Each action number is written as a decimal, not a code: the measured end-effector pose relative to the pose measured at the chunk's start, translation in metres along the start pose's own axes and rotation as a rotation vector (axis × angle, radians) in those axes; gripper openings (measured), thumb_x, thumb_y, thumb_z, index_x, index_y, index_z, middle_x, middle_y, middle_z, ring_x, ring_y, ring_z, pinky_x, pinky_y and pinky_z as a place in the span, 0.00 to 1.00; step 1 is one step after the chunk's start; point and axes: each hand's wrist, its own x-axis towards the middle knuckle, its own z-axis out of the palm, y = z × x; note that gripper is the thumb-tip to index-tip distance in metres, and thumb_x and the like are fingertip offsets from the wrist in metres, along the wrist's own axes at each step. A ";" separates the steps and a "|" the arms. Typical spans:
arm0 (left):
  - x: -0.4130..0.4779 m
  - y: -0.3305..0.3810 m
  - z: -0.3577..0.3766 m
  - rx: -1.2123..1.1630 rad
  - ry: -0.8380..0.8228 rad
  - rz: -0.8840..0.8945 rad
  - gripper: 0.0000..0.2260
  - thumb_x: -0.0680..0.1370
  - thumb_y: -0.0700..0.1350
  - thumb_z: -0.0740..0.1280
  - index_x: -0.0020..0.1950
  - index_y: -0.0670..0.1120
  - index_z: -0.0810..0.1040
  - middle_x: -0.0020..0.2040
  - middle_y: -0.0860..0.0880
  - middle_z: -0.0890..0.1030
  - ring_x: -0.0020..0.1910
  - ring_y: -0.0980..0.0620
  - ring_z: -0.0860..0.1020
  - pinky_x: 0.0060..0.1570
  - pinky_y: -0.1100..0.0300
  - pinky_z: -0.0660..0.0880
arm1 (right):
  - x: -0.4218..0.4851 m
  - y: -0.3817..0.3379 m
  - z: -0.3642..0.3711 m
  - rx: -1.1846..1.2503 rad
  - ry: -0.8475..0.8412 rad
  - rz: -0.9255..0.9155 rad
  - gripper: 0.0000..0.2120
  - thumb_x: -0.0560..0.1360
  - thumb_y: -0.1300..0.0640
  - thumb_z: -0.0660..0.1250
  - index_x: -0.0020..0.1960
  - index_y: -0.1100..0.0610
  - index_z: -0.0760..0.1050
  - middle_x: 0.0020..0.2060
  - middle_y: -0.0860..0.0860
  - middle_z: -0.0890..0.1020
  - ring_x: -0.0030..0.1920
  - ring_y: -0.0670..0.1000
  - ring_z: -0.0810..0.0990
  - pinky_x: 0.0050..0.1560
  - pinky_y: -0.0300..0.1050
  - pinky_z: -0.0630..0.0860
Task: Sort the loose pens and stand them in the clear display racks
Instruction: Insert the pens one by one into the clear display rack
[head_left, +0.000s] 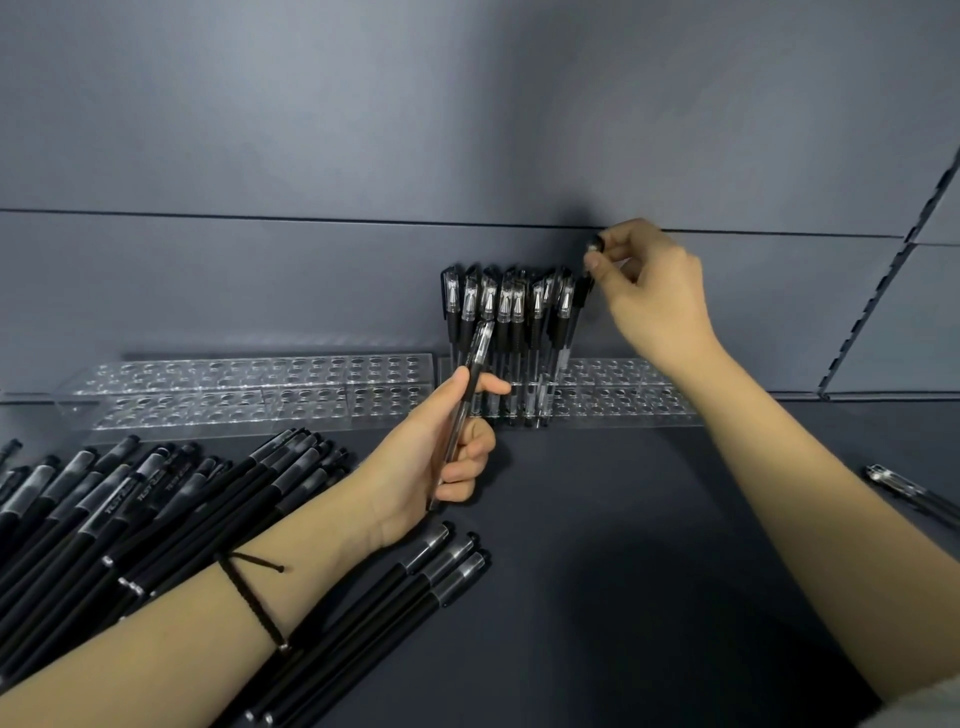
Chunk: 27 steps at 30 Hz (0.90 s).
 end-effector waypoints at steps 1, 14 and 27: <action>0.000 0.000 0.000 0.000 -0.002 -0.001 0.17 0.79 0.60 0.56 0.56 0.51 0.76 0.30 0.51 0.65 0.26 0.56 0.56 0.27 0.61 0.50 | -0.002 0.002 0.003 -0.024 -0.048 0.014 0.08 0.78 0.58 0.66 0.56 0.59 0.77 0.41 0.47 0.77 0.36 0.45 0.73 0.41 0.36 0.71; -0.002 -0.001 -0.001 0.015 -0.031 0.000 0.17 0.77 0.59 0.58 0.57 0.51 0.77 0.30 0.51 0.66 0.26 0.56 0.58 0.26 0.62 0.51 | -0.006 0.001 -0.001 0.038 0.000 -0.024 0.07 0.78 0.58 0.63 0.48 0.51 0.80 0.35 0.44 0.79 0.29 0.46 0.76 0.33 0.34 0.70; -0.001 -0.004 0.001 -0.039 -0.069 0.194 0.13 0.82 0.48 0.59 0.47 0.43 0.79 0.34 0.48 0.70 0.32 0.54 0.66 0.31 0.63 0.64 | -0.027 -0.053 -0.003 0.533 -0.612 0.152 0.07 0.76 0.57 0.69 0.49 0.60 0.82 0.29 0.53 0.80 0.23 0.42 0.69 0.23 0.34 0.61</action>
